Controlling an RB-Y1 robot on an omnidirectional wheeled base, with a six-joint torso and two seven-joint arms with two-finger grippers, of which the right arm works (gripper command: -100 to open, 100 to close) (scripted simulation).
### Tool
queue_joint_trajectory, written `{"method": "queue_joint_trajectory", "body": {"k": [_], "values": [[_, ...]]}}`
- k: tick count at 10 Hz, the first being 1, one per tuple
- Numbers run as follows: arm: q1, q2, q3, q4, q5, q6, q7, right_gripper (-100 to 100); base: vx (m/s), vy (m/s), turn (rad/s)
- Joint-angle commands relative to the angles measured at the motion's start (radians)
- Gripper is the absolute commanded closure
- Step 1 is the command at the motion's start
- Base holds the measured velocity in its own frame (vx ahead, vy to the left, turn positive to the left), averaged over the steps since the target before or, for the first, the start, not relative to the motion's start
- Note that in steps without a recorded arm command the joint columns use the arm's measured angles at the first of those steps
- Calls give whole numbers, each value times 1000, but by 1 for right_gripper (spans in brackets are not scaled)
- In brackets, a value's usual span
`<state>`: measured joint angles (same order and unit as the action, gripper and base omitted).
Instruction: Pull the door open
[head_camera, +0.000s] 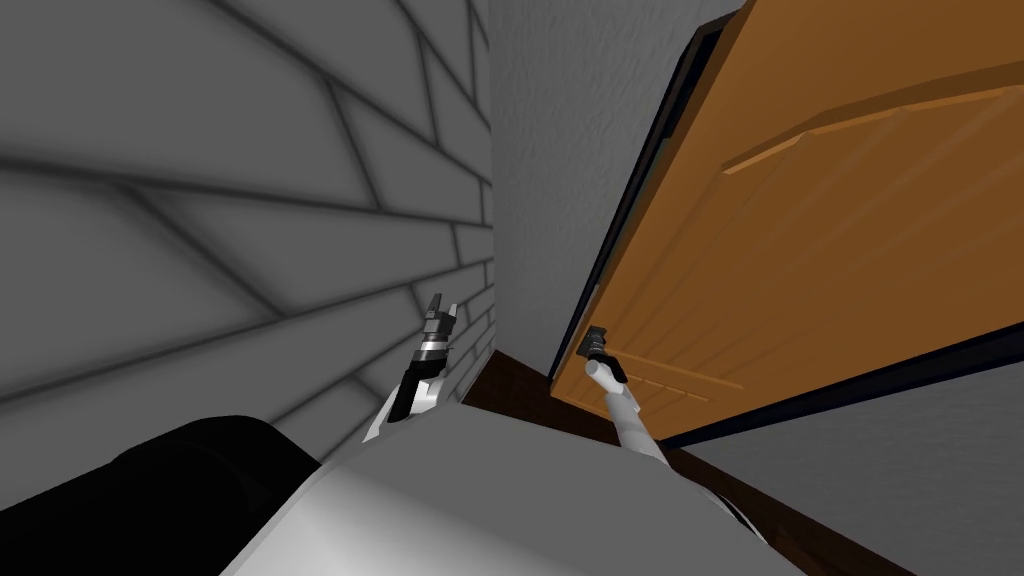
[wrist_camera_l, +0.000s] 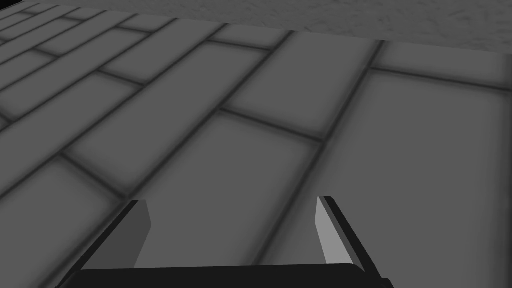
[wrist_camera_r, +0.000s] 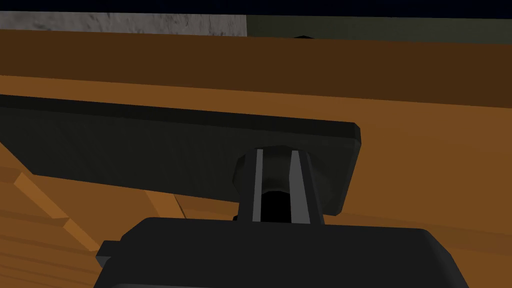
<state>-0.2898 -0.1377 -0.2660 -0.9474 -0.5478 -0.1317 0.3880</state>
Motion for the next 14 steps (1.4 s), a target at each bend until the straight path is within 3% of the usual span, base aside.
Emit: {"method": "queue_joint_trajectory", "body": {"k": [1, 6, 10, 14], "values": [[8, -28, 3, 43, -9, -15, -22, 100, -21, -9, 14], [8, -28, 3, 43, -9, -15, -22, 100, -1, 5, -7], [14, -41, 29, 37, -46, -45, -145, 100, -47, -42, 98], [19, -50, 48, 33, -71, -65, -212, 100, -56, -31, 68]]}}
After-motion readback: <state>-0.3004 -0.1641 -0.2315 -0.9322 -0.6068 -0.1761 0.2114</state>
